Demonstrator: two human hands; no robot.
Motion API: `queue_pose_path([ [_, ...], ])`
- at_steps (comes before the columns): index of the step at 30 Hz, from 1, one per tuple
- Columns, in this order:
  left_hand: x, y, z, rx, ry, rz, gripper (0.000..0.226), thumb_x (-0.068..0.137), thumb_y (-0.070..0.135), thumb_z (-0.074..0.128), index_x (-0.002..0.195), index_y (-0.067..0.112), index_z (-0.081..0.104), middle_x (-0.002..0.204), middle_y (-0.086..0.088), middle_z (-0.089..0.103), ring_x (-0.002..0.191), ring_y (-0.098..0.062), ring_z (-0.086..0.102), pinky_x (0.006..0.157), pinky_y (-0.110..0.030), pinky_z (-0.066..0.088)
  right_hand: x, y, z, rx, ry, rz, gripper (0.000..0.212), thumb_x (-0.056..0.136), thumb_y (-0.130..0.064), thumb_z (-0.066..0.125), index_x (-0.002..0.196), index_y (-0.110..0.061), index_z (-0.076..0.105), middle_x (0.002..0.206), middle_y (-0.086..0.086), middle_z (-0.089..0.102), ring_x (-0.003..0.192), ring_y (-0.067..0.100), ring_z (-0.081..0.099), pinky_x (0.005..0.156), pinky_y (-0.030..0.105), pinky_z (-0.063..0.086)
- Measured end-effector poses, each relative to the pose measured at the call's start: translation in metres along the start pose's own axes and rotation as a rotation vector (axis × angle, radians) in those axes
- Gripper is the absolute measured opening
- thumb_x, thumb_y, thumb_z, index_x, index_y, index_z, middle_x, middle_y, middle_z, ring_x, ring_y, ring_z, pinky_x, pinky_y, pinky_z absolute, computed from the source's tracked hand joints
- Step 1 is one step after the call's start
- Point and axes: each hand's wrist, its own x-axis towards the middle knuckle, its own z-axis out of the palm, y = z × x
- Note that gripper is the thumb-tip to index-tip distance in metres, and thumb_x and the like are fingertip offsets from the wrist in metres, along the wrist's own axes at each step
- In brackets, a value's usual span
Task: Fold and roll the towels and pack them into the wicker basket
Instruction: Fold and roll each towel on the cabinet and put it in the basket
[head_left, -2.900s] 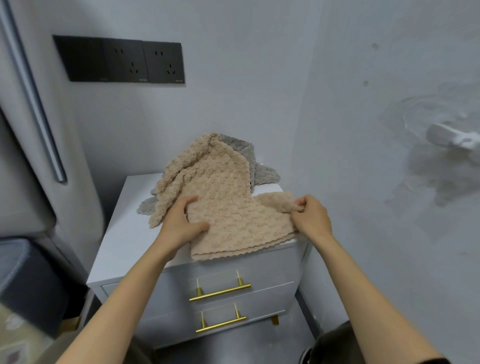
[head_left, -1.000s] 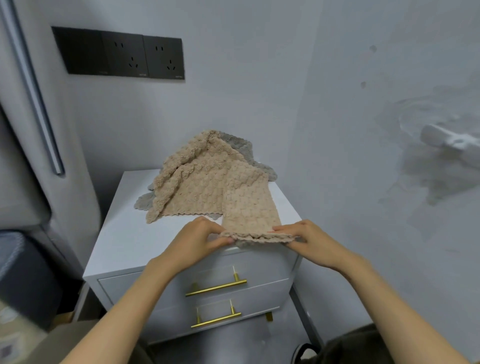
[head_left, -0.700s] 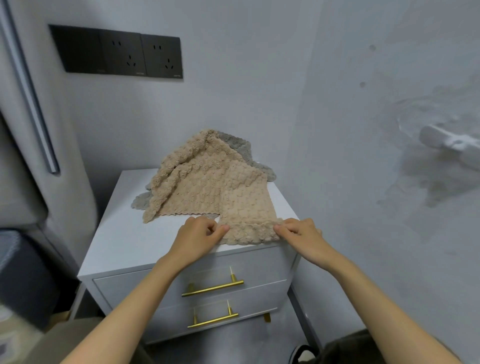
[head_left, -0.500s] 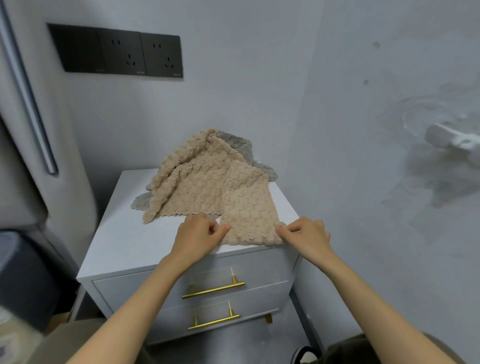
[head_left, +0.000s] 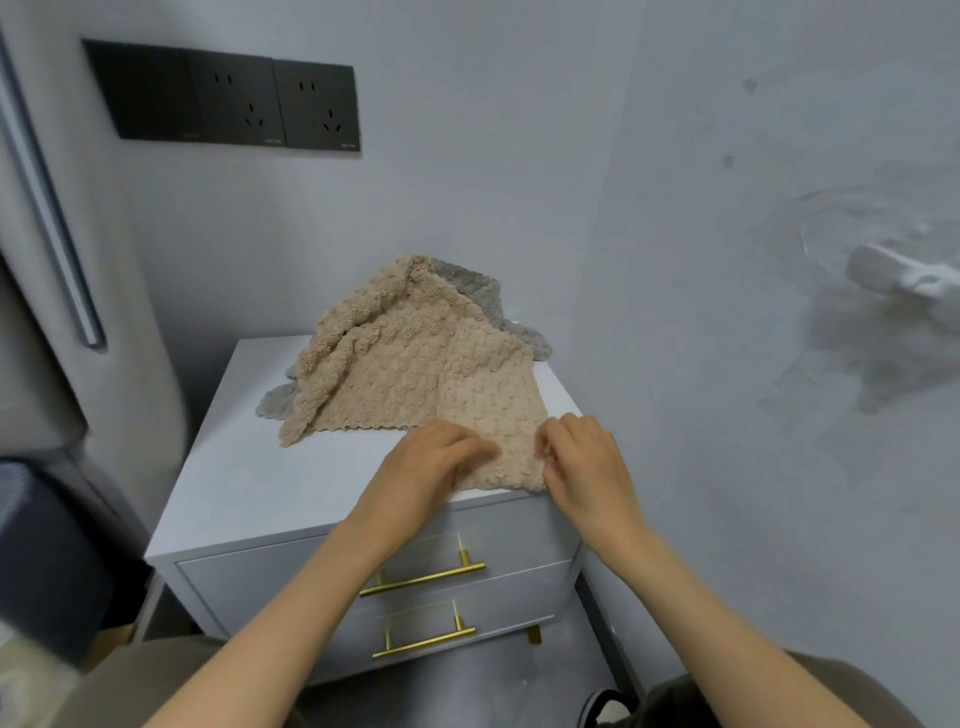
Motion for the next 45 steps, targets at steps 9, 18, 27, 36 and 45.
queue_pose_path([
  [9,-0.010,0.001,-0.003,0.021,-0.235,-0.149,0.046,0.096,0.031,0.045,0.142,0.035,0.042,0.149,0.015,0.035,0.140,-0.001,0.025,0.112,-0.016,0.014,-0.018,0.005,-0.001,0.029,-0.201,-0.238,0.046,0.073,-0.007,0.072,0.118,-0.014,0.066,0.112,0.001,0.066,0.099,0.021,0.063,0.081,0.033,0.056],
  [18,-0.017,-0.012,-0.015,0.006,-0.206,-0.178,0.039,0.097,0.033,0.050,0.136,0.028,0.052,0.138,0.010,0.053,0.122,-0.011,0.053,0.100,-0.029,0.044,-0.016,0.023,-0.018,0.239,-0.308,0.027,0.033,0.087,-0.022,0.070,0.119,-0.029,0.068,0.105,-0.003,0.066,0.092,0.014,0.061,0.077,0.026,0.050],
  [27,-0.009,-0.012,-0.017,-0.210,-0.099,-0.379,0.030,0.094,0.036,0.048,0.074,0.017,0.060,0.067,0.002,0.060,0.066,-0.011,0.054,0.064,-0.032,0.041,-0.001,0.025,-0.017,0.579,-0.389,0.392,0.012,0.094,-0.025,0.058,0.089,-0.022,0.068,0.071,-0.005,0.057,0.076,0.011,0.046,0.064,0.014,0.033],
  [36,0.003,-0.007,-0.007,-0.242,-0.035,-0.667,0.034,0.092,0.031,0.053,0.066,0.011,0.060,0.059,0.000,0.058,0.057,-0.012,0.051,0.058,-0.028,0.040,0.014,0.021,-0.013,0.538,-0.321,0.767,0.019,0.080,-0.042,0.070,0.084,-0.024,0.066,0.078,-0.008,0.071,0.086,0.012,0.065,0.083,0.032,0.050],
  [45,0.009,-0.001,-0.003,0.053,0.067,-0.528,0.014,0.089,0.029,0.055,0.102,0.026,0.055,0.081,0.010,0.060,0.084,-0.015,0.053,0.066,-0.033,0.049,0.011,0.007,-0.002,0.119,-0.086,0.391,0.018,0.081,-0.020,0.063,0.096,-0.024,0.052,0.080,-0.011,0.050,0.086,0.017,0.046,0.068,0.035,0.043],
])
